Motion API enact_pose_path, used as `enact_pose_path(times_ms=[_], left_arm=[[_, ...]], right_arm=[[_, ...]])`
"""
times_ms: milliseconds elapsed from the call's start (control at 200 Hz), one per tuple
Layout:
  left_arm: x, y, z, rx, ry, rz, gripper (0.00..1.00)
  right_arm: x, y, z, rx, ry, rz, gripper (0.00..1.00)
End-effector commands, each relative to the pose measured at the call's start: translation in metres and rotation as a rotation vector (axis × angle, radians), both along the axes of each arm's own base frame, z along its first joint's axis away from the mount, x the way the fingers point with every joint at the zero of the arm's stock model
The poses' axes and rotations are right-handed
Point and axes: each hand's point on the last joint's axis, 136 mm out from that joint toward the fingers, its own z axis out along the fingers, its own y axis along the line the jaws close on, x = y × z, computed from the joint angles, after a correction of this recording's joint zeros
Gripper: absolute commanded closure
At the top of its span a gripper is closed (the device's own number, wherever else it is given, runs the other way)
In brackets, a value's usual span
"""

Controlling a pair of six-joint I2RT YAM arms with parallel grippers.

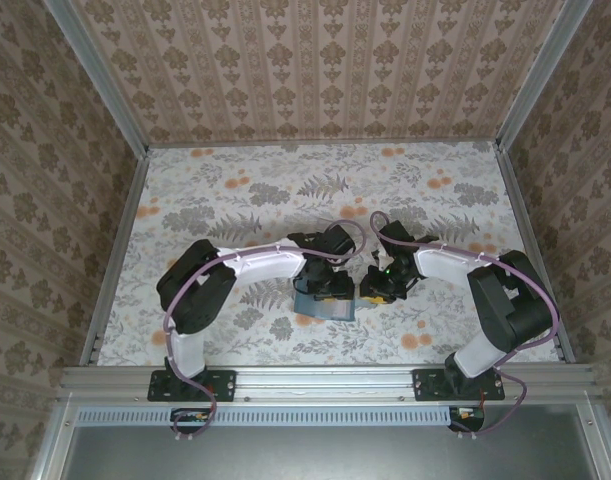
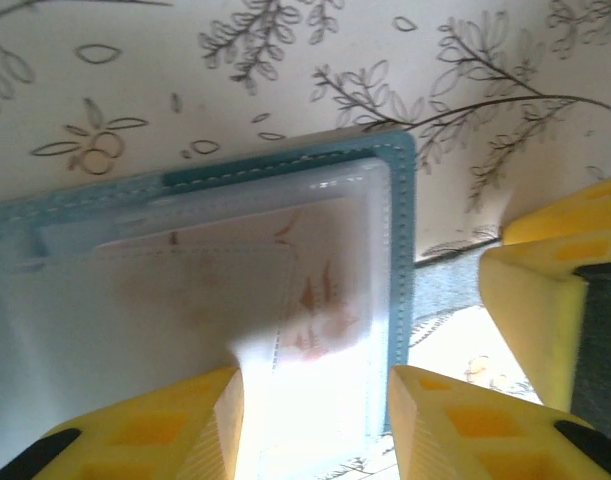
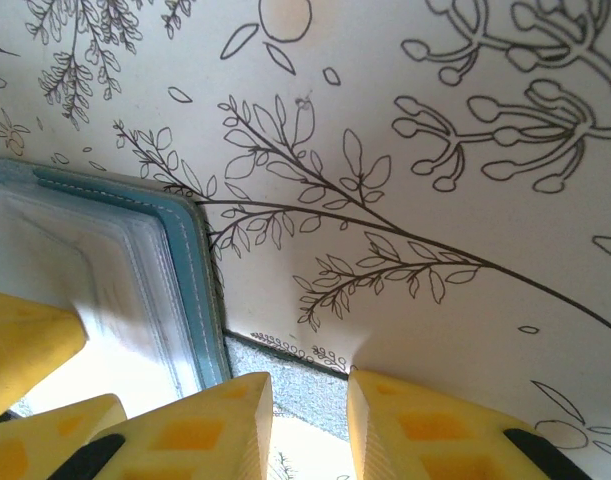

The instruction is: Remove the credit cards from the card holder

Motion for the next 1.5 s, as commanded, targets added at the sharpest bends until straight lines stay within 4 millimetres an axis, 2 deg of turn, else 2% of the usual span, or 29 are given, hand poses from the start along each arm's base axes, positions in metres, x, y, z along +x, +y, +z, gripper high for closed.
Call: enact_pose_path(times_ms=[0,320,515,780,855,1055,1145,1285,1495], left_arm=[[-0.002,0.027,-0.007,0.175,-0.03,-0.043,0.55],[0.005,0.041,0.003,0.329,-0.102,-0.097,0.52],[0.008,0.041,0.012,0.33,-0.124,-0.102,0.5],[0.006,0.043,0.011,0.336,-0.117,-0.109,0.52],[0.006,0.041,0.012,0.324,-0.118,-0.112,0.57],[0.004,0.039,0.014,0.288,-0.113,-0.11,0.82],[0.004,0.04,0.015,0.272,-0.114,-0.099,0.87],[0.006,0.056,0.011,0.308,-0.114,-0.082,0.84],[0.007,0.088,0.004,0.45,-0.121,-0.098,0.68]], right_arm=[[-0.009,-0.009,-0.012,-0.055,0.031,0.013,0.72],[-0.009,-0.008,-0.014,-0.056,0.039,0.019,0.72],[-0.007,-0.007,-0.011,-0.049,0.035,0.021,0.72],[-0.007,-0.007,-0.011,-0.053,0.036,0.022,0.72],[-0.007,-0.007,-0.011,-0.052,0.035,0.022,0.72],[-0.007,-0.007,-0.01,-0.054,0.034,0.019,0.72],[-0.007,-0.008,-0.01,-0.057,0.032,0.021,0.72],[-0.007,-0.008,-0.01,-0.058,0.033,0.021,0.72],[-0.005,-0.008,-0.01,-0.062,0.026,0.023,0.72]])
